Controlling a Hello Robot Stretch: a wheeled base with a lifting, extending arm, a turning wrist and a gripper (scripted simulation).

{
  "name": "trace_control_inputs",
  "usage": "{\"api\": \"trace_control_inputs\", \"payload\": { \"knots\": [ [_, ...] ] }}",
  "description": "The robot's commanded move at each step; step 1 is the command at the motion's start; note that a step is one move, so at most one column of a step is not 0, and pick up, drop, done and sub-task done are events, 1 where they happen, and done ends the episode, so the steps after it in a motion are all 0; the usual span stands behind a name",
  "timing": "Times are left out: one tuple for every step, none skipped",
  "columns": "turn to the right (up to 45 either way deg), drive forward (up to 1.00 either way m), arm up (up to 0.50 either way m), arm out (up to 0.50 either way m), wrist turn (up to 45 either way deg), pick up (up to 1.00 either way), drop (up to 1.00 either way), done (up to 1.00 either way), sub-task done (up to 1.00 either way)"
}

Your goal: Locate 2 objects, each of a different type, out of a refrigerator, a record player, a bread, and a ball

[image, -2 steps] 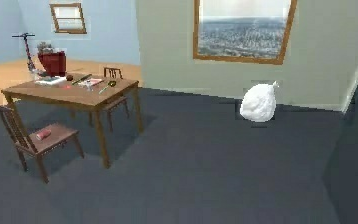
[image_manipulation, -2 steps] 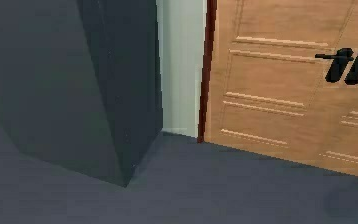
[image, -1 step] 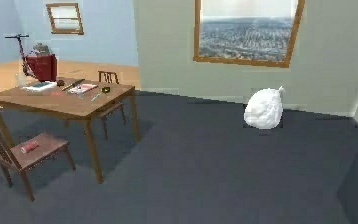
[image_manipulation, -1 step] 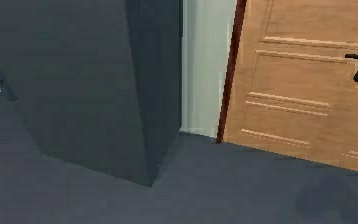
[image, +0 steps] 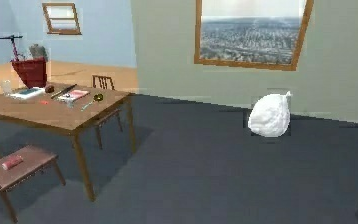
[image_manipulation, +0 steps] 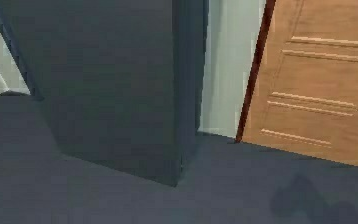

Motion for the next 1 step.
{"api": "trace_control_inputs", "payload": {
  "knots": [
    [0.0, 1.00, 0.00, 0.00, 0.0, 0.00, 0.00, 0.00, 0.00]
  ]
}}
